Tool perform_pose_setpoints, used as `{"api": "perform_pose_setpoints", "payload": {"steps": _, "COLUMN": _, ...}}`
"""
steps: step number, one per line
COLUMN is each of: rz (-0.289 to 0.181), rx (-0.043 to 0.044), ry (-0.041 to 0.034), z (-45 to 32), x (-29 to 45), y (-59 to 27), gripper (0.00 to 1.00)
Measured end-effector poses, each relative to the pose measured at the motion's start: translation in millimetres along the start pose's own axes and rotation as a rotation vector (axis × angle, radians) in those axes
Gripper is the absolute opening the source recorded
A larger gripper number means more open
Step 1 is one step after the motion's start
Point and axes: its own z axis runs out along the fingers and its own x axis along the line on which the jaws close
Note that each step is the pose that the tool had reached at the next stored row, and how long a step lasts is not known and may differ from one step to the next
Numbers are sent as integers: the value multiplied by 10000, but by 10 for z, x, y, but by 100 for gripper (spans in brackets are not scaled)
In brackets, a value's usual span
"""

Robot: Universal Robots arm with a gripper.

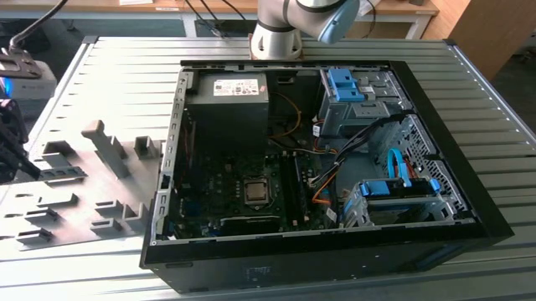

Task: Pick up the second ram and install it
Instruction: 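Pick up the second ram and move it above second insertion slot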

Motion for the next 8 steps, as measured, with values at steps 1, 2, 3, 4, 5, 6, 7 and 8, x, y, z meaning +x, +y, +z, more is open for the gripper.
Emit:
{"api": "perform_pose_setpoints", "payload": {"steps": 1, "rz": 0, "rx": 0, "ry": 0, "z": -28, "x": -2, "y": 1, "gripper": 14}}
{"api": "perform_pose_setpoints", "payload": {"steps": 2, "rz": 0, "rx": -1, "ry": 1, "z": -58, "x": -4, "y": 2, "gripper": 14}}
{"api": "perform_pose_setpoints", "payload": {"steps": 3, "rz": 0, "rx": -1, "ry": 1, "z": -85, "x": -5, "y": 3, "gripper": 14}}
{"api": "perform_pose_setpoints", "payload": {"steps": 4, "rz": 0, "rx": 0, "ry": 0, "z": -111, "x": -7, "y": 4, "gripper": 14}}
{"api": "perform_pose_setpoints", "payload": {"steps": 5, "rz": 0, "rx": -1, "ry": 1, "z": -138, "x": -9, "y": 5, "gripper": 14}}
{"api": "perform_pose_setpoints", "payload": {"steps": 6, "rz": 0, "rx": 0, "ry": 0, "z": -163, "x": -10, "y": 6, "gripper": 14}}
{"api": "perform_pose_setpoints", "payload": {"steps": 7, "rz": 0, "rx": 0, "ry": 0, "z": -187, "x": -12, "y": 7, "gripper": 14}}
{"api": "perform_pose_setpoints", "payload": {"steps": 8, "rz": 0, "rx": 0, "ry": 0, "z": -211, "x": -13, "y": 8, "gripper": 14}}
